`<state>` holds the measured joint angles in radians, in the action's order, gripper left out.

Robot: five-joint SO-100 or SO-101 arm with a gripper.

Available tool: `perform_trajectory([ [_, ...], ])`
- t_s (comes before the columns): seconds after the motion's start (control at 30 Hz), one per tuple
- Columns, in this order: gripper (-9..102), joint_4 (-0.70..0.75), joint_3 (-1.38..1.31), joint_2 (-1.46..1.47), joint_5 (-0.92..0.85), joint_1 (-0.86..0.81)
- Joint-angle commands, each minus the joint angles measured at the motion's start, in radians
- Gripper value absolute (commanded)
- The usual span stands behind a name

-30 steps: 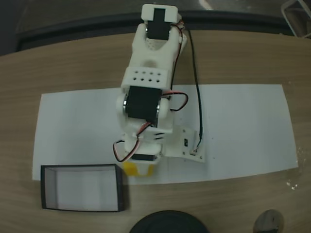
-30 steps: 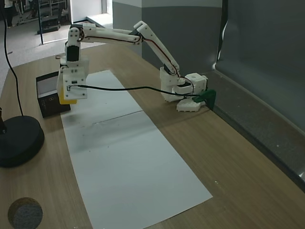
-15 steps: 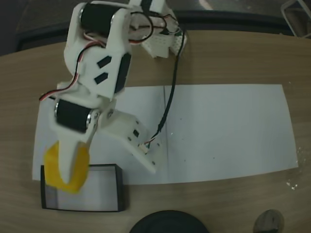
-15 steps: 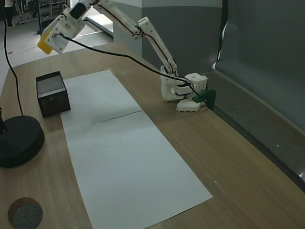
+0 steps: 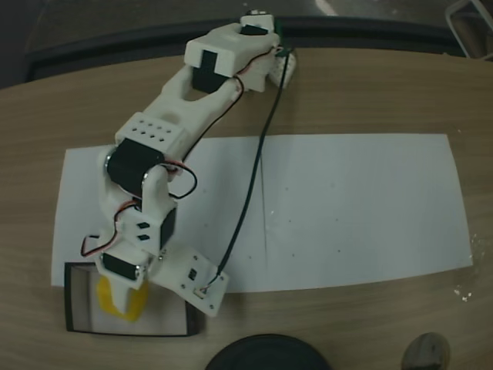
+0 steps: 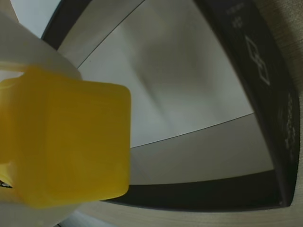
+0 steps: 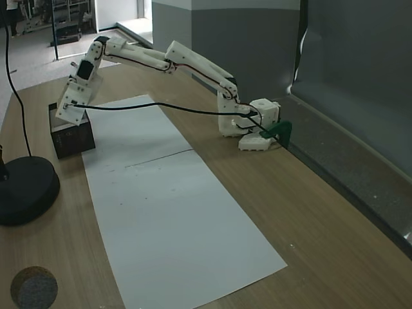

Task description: Grab a yellow square and put it in the box.

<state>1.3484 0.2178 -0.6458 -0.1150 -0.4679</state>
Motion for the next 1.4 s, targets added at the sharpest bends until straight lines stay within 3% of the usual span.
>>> perform_trajectory([
  [0.0,10,-0.018,-0.058,-0.026,-0.003,-0.006],
  [0.13,13,-0.018,-0.051,-0.002,-0.002,-0.002],
  [0.27,31,-0.005,-0.057,0.008,0.003,-0.002],
  [0.37,37,0.026,-0.064,-0.002,0.006,-0.005],
  [0.53,29,0.158,-0.204,-0.109,0.086,0.012],
  [0.7,5,0.376,-0.454,-0.324,0.169,0.086],
  [0.77,2,0.39,-0.466,-0.446,0.181,0.115],
  [1.07,2,0.388,-0.087,-1.126,0.227,0.232],
  [1.37,1,0.362,0.746,-1.7,0.227,0.457],
])
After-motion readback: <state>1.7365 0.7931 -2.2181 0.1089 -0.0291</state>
